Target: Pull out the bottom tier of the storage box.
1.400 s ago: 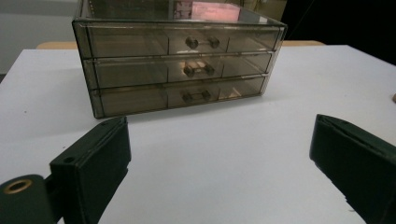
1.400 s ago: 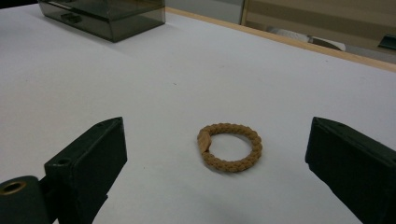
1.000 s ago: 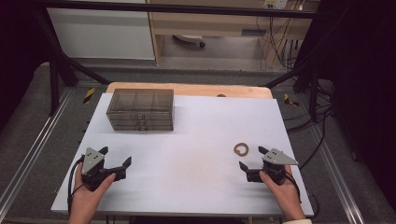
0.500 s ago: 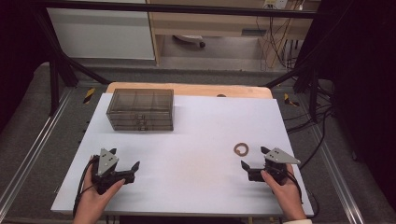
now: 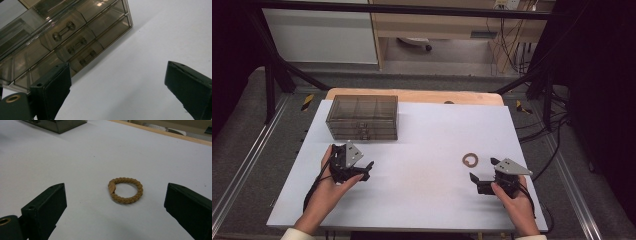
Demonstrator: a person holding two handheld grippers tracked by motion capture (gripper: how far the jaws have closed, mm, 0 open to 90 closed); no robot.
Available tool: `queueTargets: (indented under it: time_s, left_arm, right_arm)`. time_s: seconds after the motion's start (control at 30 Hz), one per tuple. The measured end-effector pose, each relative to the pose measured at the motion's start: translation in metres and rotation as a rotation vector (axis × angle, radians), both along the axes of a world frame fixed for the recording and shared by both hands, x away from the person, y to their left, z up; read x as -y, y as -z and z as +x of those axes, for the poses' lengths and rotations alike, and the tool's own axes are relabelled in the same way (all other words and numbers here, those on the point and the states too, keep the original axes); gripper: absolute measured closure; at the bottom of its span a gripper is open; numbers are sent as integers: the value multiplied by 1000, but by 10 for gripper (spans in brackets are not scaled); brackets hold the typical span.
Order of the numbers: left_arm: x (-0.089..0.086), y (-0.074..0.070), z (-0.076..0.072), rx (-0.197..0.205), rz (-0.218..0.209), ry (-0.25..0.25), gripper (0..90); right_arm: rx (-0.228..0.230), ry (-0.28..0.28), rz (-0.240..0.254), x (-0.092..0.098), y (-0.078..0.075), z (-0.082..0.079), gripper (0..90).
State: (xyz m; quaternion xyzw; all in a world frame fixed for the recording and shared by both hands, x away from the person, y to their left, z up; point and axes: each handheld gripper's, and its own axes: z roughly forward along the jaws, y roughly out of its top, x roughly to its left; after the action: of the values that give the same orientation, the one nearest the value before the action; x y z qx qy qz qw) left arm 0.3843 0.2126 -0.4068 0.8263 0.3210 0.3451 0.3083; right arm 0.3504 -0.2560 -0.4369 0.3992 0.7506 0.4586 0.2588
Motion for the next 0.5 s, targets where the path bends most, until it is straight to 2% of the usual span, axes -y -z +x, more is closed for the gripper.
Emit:
queueTargets:
  time_s: [0.2,0.33,0.5]
  left_arm:
    - [9,10,18,-1,75,10,95]
    - [13,16,27,-7,63,8,104]
    - [18,22,32,19,125,16,124]
  right_arm:
    - [-1,-7,-20,1,0,-2,43]
    - [-10,4,-16,3,-1,-2,44]
    - [-19,11,-20,6,-1,-2,43]
